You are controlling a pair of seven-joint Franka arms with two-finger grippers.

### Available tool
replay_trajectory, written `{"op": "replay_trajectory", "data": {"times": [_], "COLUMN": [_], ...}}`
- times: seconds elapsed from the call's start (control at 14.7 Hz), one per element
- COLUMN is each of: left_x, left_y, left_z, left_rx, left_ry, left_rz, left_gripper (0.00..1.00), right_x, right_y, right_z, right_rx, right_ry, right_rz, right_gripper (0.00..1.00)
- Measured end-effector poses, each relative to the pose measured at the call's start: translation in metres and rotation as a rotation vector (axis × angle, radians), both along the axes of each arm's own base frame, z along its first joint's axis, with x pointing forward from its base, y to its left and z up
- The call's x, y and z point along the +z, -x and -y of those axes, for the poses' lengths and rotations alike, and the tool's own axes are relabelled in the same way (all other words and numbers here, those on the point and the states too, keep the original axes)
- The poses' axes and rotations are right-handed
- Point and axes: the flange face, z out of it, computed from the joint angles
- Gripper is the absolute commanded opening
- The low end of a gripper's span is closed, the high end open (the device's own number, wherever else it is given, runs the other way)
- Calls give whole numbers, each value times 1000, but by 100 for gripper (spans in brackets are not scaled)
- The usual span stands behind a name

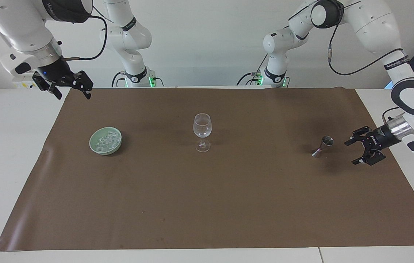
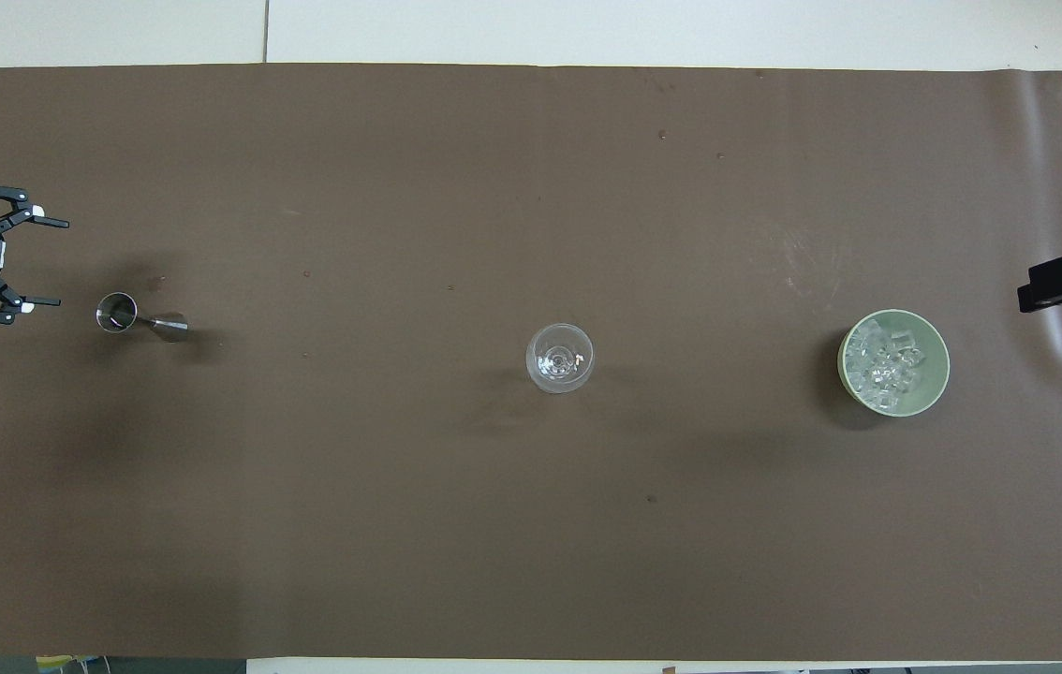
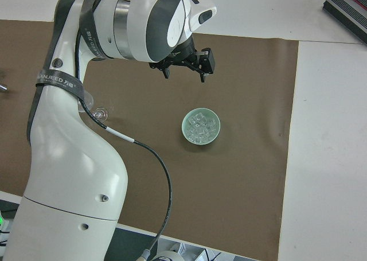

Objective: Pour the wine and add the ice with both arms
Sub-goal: 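Move the left gripper down beside the small metal jigger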

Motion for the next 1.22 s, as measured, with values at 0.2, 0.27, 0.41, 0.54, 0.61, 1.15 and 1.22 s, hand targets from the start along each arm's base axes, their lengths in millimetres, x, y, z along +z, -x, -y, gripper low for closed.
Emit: {"op": "replay_trajectory", "data": {"times": [0.2,0.27,0.41,0.54,0.61,1.15,1.22], "left_x": [-12,-13,-24,-52,-65,-114,-112], "left_y": [5,7,14,33,43,103,105], "left_z": [-1,-3,-11,-24,-29,-32,-28], "left_rx": [25,34,77,127,156,367,368], "left_ry": [8,8,-2,13,44,292,310], "left_rz": [-36,-41,-50,-89,-113,-201,-203], "left_gripper": [100,100,100,100,100,100,100], "right_x": [0,0,0,0,0,0,0], "right_y": [0,0,0,0,0,0,0], "right_z": [0,0,0,0,0,0,0], "right_rx": [0,0,0,0,0,0,0], "right_ry": [0,0,0,0,0,0,0], "right_rz": [0,0,0,0,0,0,0], "right_gripper": [100,100,100,100,100,100,100]}}
